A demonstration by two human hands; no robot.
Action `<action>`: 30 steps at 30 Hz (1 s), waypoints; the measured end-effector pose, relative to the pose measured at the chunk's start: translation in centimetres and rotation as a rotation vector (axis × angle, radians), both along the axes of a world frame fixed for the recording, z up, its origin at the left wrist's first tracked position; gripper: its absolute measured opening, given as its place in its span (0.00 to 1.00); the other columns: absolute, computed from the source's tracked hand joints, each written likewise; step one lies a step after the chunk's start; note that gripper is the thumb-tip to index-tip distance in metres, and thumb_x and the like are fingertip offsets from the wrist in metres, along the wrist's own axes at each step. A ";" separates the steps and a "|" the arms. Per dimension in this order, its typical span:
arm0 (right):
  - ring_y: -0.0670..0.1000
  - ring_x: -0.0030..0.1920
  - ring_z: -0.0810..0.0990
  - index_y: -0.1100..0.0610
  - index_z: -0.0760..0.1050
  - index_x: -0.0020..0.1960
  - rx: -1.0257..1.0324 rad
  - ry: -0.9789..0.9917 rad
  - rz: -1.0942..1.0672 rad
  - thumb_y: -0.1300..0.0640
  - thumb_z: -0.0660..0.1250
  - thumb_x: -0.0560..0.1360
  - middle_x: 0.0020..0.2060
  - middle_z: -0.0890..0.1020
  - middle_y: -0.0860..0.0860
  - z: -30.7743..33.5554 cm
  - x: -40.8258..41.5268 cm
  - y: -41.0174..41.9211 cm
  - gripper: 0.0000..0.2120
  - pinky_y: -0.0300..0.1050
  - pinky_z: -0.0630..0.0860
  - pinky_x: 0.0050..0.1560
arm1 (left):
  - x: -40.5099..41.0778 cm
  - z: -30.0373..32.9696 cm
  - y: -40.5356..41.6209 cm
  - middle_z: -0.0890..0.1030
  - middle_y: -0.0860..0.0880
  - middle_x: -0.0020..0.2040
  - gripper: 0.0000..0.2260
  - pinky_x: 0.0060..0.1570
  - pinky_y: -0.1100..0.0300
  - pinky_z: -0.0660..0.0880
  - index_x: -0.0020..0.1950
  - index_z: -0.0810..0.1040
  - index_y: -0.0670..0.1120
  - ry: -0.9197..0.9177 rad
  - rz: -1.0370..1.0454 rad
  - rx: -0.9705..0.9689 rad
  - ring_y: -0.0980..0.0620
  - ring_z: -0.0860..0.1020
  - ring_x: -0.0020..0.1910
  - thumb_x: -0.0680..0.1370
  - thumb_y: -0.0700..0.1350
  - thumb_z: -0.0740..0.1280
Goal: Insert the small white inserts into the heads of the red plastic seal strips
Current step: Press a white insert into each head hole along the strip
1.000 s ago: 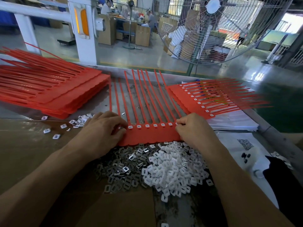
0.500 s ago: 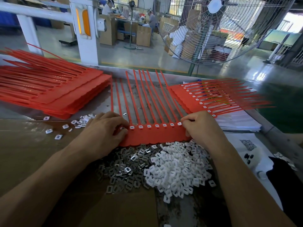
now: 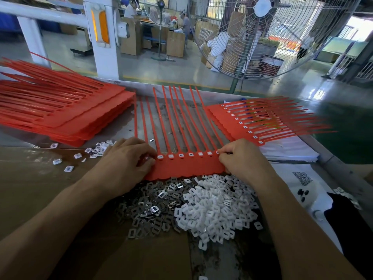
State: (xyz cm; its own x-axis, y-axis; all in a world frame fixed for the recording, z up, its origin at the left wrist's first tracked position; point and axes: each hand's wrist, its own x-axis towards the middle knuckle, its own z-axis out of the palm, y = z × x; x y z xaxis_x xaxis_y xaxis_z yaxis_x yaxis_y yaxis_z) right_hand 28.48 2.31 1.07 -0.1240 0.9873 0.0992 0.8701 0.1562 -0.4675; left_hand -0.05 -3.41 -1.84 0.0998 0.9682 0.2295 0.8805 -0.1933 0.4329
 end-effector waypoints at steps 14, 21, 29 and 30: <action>0.49 0.44 0.84 0.51 0.87 0.47 0.074 -0.018 -0.041 0.57 0.64 0.78 0.43 0.87 0.45 0.0 -0.1 0.1 0.12 0.51 0.82 0.50 | 0.0 0.0 -0.1 0.75 0.58 0.65 0.12 0.69 0.48 0.66 0.63 0.78 0.60 0.014 0.004 -0.003 0.52 0.69 0.65 0.80 0.56 0.64; 0.47 0.38 0.83 0.48 0.88 0.47 0.058 0.032 -0.037 0.57 0.65 0.78 0.38 0.86 0.42 0.1 0.1 0.4 0.12 0.51 0.83 0.47 | 0.0 0.0 0.1 0.74 0.58 0.64 0.12 0.70 0.47 0.65 0.63 0.78 0.60 0.004 0.003 -0.004 0.53 0.69 0.66 0.80 0.56 0.64; 0.46 0.40 0.83 0.51 0.87 0.49 0.021 -0.081 0.037 0.57 0.64 0.77 0.44 0.87 0.44 -0.1 0.1 0.6 0.12 0.50 0.83 0.48 | 0.0 0.0 0.1 0.74 0.58 0.64 0.12 0.70 0.47 0.65 0.63 0.78 0.60 0.010 0.006 -0.003 0.53 0.69 0.65 0.80 0.56 0.64; 0.46 0.41 0.83 0.51 0.87 0.50 0.019 -0.087 0.039 0.57 0.63 0.77 0.44 0.87 0.44 -0.1 0.1 0.7 0.13 0.50 0.82 0.48 | 0.0 0.0 0.0 0.74 0.58 0.64 0.12 0.70 0.47 0.65 0.63 0.78 0.60 0.010 0.008 -0.004 0.53 0.69 0.65 0.80 0.56 0.64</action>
